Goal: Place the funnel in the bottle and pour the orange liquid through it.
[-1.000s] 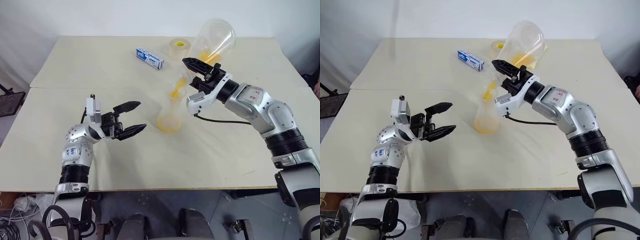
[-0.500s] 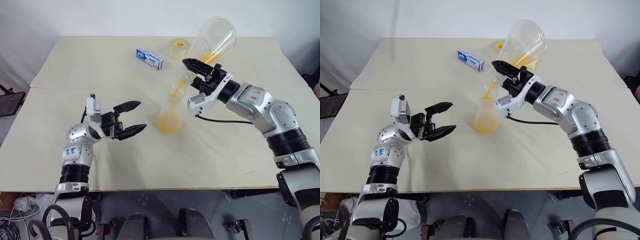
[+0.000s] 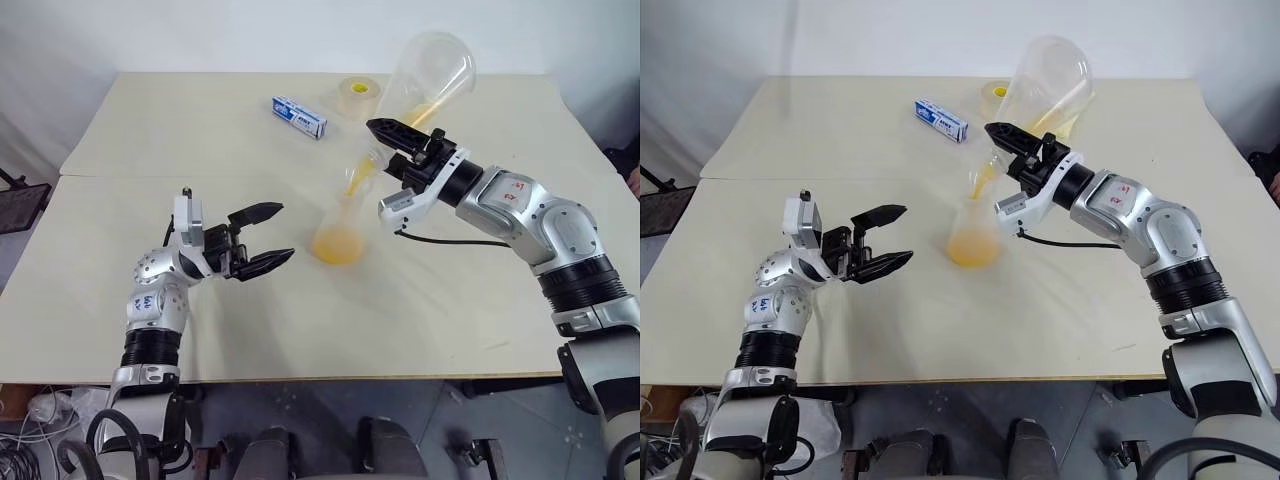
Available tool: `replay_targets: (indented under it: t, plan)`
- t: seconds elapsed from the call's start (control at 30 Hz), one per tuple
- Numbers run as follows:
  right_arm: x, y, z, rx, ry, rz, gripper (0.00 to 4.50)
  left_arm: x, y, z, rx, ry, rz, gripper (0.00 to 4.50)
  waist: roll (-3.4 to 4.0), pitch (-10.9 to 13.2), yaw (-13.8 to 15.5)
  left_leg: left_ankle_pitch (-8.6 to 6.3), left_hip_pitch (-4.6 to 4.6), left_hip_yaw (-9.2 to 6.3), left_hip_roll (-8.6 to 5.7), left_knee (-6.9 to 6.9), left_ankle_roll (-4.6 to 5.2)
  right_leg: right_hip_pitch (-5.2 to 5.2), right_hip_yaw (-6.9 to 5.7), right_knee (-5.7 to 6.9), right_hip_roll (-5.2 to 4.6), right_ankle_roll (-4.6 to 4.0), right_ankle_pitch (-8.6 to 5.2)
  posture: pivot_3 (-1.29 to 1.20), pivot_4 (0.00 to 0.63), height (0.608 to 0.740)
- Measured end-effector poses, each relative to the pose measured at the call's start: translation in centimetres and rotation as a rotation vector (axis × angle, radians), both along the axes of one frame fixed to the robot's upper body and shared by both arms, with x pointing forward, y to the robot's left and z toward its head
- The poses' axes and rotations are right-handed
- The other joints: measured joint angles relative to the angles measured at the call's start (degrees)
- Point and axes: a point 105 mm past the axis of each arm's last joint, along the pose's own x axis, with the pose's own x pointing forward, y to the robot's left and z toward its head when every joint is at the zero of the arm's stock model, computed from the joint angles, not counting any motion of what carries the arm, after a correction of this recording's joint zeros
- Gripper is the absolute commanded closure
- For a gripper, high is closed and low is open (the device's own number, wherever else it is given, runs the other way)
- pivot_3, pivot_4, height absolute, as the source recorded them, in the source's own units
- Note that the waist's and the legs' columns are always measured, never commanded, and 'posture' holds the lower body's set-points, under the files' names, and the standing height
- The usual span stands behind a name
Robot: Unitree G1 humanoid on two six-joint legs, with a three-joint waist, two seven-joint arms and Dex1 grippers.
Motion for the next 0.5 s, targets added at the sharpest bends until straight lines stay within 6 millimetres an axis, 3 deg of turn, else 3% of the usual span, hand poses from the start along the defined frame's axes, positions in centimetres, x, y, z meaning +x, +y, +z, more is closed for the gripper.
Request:
replay_targets:
  t: [0.23, 0.5]
  plan:
    - [0.11, 0.24, -0.49, -0.031, -0.009, 0.005, 2.09, 0.17, 0.07, -0.31, -0.005, 0.015, 0.004, 0.0, 0.0, 0.0, 0.0, 0.0, 0.0, 0.0, 0.0, 0.0, 0.0, 0.0, 0.0, 0.0, 0.0, 0.0, 0.0, 0.0, 0.15, 0.74]
    - [0.05, 0.19, 0.31, -0.034, -0.082, 0.015, 2.09, 0.2, 0.07, -0.31, -0.006, 0.013, 0.006, 0.0, 0.0, 0.0, 0.0, 0.0, 0.0, 0.01, 0.0, 0.0, 0.0, -0.01, 0.0, 0.0, 0.0, 0.0, 0.0, 0.0, 0.15, 0.74]
